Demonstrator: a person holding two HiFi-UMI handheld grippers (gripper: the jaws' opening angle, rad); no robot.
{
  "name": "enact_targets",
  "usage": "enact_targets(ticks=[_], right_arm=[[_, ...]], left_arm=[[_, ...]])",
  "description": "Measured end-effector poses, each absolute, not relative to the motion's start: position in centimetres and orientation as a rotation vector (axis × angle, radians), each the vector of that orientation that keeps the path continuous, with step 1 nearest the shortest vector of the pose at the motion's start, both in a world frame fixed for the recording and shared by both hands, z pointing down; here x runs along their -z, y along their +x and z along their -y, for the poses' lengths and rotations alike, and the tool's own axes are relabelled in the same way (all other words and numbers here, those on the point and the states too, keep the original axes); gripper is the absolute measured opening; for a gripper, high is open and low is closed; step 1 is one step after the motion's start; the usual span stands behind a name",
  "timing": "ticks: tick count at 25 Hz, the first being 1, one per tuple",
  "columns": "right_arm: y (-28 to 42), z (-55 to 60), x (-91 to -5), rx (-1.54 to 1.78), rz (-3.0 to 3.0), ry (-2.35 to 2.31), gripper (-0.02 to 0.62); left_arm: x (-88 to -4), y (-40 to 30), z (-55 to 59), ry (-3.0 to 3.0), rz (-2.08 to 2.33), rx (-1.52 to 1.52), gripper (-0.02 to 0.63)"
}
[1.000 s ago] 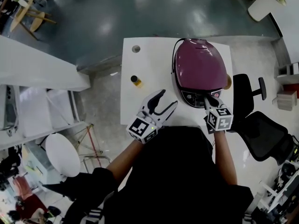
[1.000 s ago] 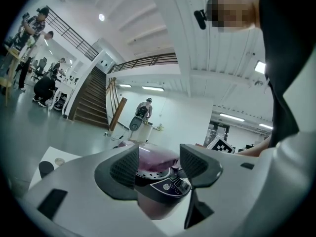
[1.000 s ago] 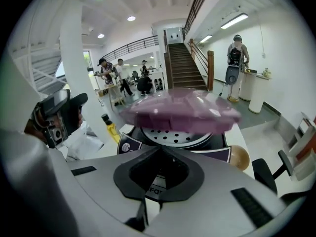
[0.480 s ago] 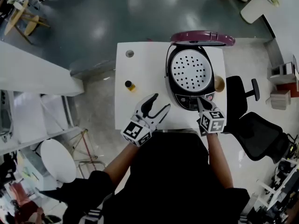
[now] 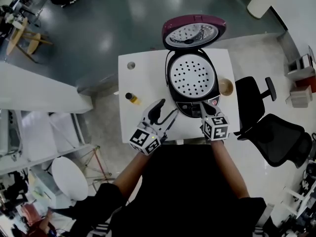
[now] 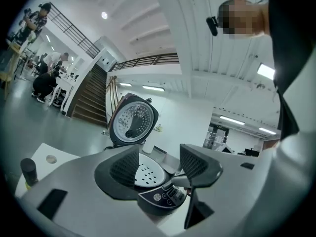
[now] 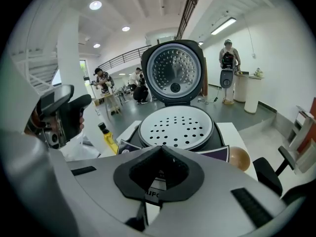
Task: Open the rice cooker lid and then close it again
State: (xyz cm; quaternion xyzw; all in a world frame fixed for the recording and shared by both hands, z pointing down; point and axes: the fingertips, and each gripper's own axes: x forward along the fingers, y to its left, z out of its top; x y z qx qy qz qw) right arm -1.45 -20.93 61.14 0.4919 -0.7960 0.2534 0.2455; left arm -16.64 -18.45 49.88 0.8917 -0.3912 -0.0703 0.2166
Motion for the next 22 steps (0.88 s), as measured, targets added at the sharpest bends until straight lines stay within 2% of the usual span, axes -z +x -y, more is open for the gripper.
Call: enact_targets(ticks=[7,14,22], right_arm=[[-1.0,21.6,-57.7,-0.682,2.299,1.351,0.0],[3.0,21.8,-50.7,-0.63,2.418,1.489,0.0],[6.2,21.8,-47.8,-0.568,2.428,1.493,0.0]], left_arm=[[-47.6,-16.0,19.5,2.475,1.149,0.19,0.235],[-44.9,-15.4,21.5,2.517,1.212,0.188,0.235],[-40.7,-14.4,26.3,2.61,1.253,0.19,0.235]])
